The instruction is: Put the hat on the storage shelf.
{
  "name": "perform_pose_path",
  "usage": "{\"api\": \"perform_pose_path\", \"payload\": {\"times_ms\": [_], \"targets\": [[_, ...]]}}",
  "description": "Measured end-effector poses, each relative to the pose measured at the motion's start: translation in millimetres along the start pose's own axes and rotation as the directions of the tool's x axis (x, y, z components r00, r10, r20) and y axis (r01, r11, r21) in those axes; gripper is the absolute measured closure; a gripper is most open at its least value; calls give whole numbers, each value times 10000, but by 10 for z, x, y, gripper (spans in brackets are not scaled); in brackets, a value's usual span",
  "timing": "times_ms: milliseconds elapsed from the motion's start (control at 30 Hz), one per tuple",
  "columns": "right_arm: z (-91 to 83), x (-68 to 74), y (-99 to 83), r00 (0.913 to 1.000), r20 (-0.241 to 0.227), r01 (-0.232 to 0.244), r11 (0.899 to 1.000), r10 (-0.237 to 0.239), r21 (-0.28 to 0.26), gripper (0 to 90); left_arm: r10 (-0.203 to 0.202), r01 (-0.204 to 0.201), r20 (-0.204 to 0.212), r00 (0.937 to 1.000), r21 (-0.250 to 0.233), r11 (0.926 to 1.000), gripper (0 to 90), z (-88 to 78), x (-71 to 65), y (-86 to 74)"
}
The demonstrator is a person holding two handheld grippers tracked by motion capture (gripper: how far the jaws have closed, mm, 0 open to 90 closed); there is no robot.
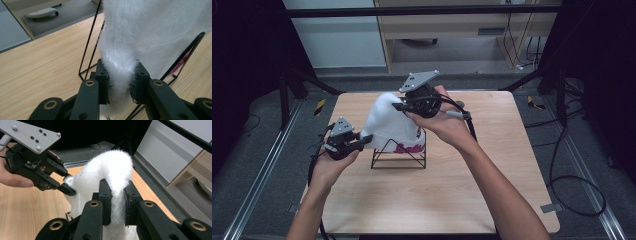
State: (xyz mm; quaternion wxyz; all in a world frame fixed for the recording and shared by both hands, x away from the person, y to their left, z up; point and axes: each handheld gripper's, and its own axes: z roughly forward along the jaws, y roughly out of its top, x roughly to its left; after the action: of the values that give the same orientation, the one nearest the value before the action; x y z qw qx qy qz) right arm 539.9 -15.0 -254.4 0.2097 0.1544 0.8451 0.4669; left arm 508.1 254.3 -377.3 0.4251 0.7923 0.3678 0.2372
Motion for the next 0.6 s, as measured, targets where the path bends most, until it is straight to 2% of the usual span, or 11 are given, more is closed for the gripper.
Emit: {"api": "perform_pose_path", "payload": {"times_ms": [600], "targets": [[124, 73, -131, 9997, -222, -126, 9992, 135, 374, 797, -92, 92, 2, 10000, 320, 9994, 708, 94, 14, -194]]}}
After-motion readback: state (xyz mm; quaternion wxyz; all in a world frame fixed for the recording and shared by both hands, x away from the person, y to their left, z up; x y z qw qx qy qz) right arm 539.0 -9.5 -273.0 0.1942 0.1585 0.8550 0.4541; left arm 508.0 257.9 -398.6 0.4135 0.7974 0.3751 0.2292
